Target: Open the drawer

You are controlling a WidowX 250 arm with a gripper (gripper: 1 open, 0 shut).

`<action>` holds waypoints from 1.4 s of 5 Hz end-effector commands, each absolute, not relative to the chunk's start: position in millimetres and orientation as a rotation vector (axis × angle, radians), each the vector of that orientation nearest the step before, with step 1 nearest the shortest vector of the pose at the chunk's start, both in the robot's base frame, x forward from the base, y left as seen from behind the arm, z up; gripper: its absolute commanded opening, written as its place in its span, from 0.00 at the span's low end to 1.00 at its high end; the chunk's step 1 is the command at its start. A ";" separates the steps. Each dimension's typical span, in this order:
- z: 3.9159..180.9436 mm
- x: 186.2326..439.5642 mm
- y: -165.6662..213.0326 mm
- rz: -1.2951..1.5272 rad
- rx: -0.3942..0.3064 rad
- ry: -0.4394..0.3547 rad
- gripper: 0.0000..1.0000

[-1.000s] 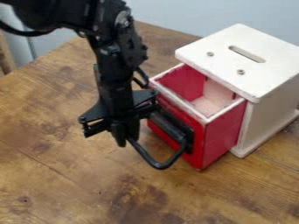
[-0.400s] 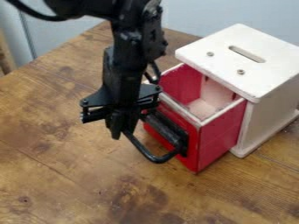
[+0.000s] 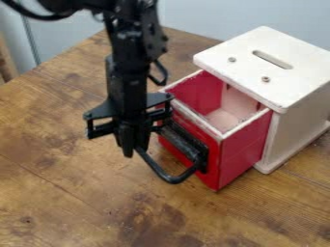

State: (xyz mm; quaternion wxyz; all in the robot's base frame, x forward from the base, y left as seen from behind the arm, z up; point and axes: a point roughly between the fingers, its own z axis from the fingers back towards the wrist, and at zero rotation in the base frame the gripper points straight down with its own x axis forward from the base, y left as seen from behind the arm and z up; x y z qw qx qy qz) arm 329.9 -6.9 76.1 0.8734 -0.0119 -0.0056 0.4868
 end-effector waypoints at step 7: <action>107.8 326.3 -3.2 1.015 -0.120 -0.135 0.00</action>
